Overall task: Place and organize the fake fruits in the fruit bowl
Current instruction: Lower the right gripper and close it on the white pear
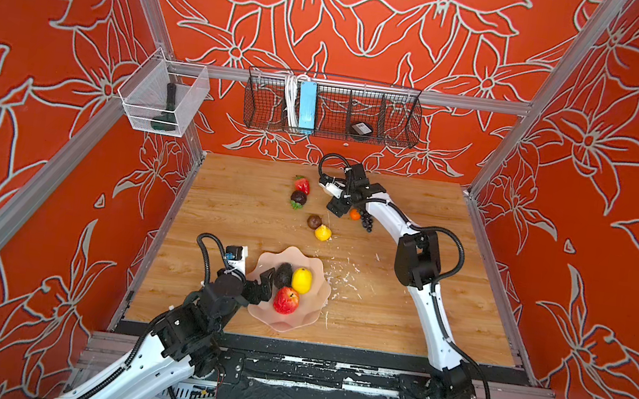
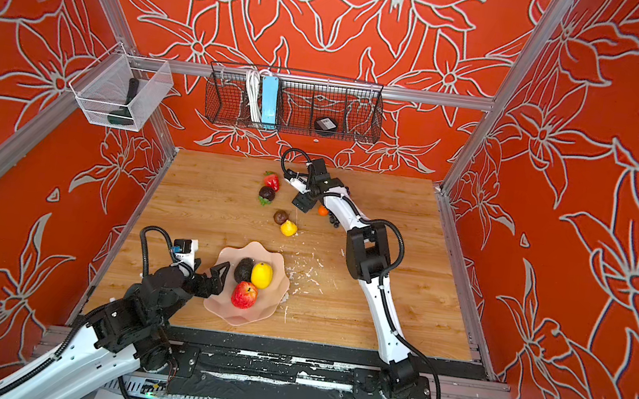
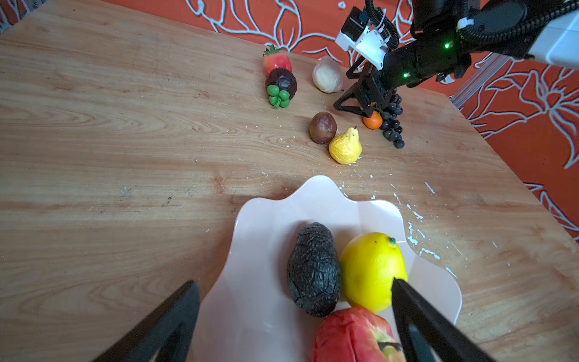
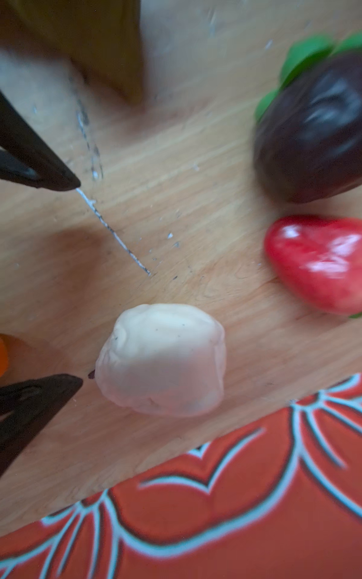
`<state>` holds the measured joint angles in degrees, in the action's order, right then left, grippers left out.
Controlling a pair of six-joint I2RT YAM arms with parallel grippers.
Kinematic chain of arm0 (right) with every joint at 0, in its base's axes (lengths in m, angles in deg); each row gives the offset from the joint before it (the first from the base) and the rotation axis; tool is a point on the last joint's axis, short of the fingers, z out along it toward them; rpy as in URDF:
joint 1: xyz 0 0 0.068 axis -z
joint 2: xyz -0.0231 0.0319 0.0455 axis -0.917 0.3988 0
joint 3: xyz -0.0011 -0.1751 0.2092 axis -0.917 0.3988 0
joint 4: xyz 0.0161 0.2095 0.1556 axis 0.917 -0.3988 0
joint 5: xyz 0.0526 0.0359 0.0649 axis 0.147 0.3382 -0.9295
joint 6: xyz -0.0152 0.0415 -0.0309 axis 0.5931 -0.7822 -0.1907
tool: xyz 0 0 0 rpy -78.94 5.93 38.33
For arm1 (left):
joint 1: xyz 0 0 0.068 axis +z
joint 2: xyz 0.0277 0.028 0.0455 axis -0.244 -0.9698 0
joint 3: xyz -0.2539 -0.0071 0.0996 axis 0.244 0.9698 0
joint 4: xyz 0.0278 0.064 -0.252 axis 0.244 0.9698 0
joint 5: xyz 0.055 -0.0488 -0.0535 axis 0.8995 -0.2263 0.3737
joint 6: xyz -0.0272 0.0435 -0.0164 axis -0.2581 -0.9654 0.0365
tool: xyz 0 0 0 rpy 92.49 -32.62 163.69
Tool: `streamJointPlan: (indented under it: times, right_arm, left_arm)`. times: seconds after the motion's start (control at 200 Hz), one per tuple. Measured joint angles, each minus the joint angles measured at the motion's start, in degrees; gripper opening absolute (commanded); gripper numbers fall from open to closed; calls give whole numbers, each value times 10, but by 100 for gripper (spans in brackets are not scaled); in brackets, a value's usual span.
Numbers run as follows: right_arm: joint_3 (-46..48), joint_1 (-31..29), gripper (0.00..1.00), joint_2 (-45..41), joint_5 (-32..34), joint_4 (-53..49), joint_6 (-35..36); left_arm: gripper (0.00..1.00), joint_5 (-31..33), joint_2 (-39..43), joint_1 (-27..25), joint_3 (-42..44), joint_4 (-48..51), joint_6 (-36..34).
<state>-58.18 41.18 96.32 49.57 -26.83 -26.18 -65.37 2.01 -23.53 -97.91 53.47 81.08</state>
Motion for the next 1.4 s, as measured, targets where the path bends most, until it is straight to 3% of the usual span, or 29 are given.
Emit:
streamJointPlan:
  times: [0.335,0.956,1.131,1.301,1.401]
  right_arm:
    - [-81,9,95,63,15,17,32]
    - [-156,4,82,134,18,94,28]
    - [-161,1,73,140,22,104,30]
    - [-161,-2,55,141,28,105,32]
    - [-161,-3,52,141,34,106,32]
  left_arm:
    - [95,0,-20,1,3,-13,-8]
    - [95,5,-25,1,3,-21,-10]
    - [96,7,-25,1,3,-21,-10]
    - [96,9,-24,1,3,-21,-10]
    - [96,10,-24,1,3,-21,-10]
